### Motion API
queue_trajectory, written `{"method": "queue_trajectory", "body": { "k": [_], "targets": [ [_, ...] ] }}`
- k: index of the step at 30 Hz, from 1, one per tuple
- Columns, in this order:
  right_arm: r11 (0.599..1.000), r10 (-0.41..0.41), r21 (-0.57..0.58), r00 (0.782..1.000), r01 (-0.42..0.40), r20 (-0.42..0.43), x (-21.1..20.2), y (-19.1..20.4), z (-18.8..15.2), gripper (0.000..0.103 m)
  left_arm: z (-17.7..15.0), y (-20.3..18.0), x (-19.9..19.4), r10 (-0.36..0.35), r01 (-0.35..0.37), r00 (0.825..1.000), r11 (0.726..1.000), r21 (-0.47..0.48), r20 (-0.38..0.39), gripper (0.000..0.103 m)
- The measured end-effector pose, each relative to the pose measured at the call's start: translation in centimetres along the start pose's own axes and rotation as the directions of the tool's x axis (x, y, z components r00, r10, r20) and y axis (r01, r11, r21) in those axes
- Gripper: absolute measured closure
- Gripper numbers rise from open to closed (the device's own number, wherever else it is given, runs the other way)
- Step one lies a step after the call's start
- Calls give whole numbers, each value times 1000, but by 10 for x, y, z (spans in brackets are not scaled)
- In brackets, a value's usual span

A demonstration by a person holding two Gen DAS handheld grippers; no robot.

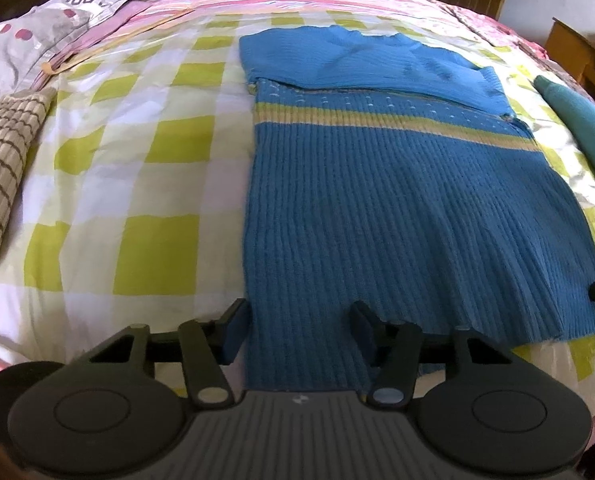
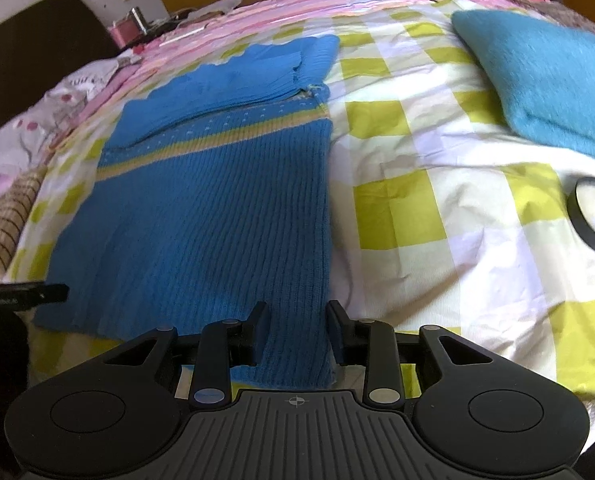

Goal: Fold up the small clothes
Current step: 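Close both tools on the sweater hem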

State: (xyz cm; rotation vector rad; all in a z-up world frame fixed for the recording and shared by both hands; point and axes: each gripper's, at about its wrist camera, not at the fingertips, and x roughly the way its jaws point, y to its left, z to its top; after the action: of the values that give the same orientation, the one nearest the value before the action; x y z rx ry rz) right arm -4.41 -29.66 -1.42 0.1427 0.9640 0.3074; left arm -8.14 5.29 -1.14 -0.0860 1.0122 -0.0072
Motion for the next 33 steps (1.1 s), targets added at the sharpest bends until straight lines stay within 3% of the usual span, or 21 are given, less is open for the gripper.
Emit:
{"method": "queue_trajectory", "body": {
  "k": [8, 12, 33],
  "targets": [
    [996, -32, -86, 999, 33, 13, 2, 16, 1, 91, -2, -3, -4, -53, 52, 999, 998, 25, 14, 75],
    [990, -53, -128, 998, 55, 23, 0, 22, 1, 93, -2, -4, -4, -68, 67, 998, 997, 36, 19, 82],
    [997, 20, -75, 999, -18, 26, 8, 16, 1, 88, -3, -8, -3, -61, 59, 998, 996, 66, 34, 83]
  ]
}}
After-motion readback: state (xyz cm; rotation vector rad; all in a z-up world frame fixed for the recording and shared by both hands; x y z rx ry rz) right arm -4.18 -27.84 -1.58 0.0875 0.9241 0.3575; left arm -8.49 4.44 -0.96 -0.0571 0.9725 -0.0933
